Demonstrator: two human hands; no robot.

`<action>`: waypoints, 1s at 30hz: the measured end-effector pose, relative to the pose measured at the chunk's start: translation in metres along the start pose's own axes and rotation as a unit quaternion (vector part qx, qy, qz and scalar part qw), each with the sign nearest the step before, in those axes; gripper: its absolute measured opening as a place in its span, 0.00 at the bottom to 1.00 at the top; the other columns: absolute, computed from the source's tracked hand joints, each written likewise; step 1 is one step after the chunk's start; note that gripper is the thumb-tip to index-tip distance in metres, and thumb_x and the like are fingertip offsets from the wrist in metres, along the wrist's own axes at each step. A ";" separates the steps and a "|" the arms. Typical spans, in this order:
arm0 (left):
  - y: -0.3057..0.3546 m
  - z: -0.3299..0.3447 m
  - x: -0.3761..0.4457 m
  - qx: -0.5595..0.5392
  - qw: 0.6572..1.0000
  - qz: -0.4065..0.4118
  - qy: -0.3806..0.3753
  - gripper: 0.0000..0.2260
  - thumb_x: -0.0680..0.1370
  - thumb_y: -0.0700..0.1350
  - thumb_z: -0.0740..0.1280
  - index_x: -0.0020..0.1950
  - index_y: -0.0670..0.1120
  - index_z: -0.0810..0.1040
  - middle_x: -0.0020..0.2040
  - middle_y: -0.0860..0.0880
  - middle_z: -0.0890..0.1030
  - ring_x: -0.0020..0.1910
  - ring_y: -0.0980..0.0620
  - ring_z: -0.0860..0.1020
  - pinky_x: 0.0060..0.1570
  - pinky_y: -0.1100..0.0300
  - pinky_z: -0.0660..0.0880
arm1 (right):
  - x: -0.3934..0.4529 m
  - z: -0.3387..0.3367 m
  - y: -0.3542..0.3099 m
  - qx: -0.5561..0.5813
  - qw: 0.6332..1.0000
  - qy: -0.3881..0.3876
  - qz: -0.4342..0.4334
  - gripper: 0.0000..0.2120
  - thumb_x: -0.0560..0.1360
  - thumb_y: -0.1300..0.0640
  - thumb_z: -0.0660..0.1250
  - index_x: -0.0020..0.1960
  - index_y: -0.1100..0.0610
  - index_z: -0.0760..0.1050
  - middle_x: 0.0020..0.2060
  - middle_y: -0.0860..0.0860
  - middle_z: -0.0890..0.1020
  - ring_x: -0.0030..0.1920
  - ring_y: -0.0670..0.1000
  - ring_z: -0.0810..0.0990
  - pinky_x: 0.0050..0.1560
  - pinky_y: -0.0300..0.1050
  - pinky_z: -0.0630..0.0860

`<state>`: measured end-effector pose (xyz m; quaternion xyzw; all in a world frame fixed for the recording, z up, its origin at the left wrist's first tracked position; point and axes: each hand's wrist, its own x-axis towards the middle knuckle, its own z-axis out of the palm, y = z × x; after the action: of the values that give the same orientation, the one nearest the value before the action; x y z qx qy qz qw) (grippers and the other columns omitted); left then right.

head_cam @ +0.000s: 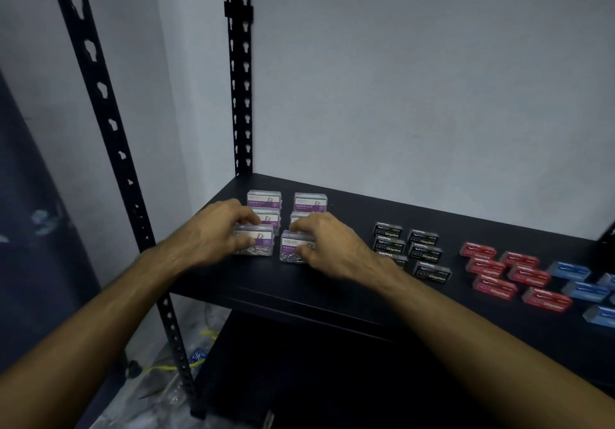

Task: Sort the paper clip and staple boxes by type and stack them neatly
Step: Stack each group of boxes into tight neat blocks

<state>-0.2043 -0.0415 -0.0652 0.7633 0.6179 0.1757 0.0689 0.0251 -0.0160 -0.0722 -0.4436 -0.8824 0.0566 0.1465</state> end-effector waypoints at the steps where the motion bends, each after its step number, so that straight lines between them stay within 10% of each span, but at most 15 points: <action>1: -0.001 0.002 0.001 0.000 1.000 -0.002 0.003 0.16 0.75 0.50 0.72 0.63 0.52 0.78 0.53 0.56 0.73 0.50 0.58 0.72 0.51 0.60 0.71 | 0.000 0.001 0.000 0.008 1.000 -0.001 0.003 0.19 0.77 0.55 0.66 0.67 0.52 0.74 0.62 0.50 0.79 0.64 0.51 0.75 0.61 0.50 0.74; 30: 0.020 0.037 0.020 -0.071 0.995 0.063 0.006 0.14 0.75 0.49 0.73 0.58 0.59 0.76 0.56 0.58 0.72 0.56 0.57 0.73 0.58 0.55 0.75 | -0.028 -0.007 0.022 0.011 0.998 0.002 0.057 0.20 0.78 0.53 0.67 0.69 0.51 0.72 0.61 0.50 0.79 0.59 0.50 0.78 0.60 0.47 0.76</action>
<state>-0.1693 -0.0223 -0.0890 0.7928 0.5549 0.2279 0.1078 0.0601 -0.0256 -0.0764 -0.4918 -0.8546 0.0734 0.1498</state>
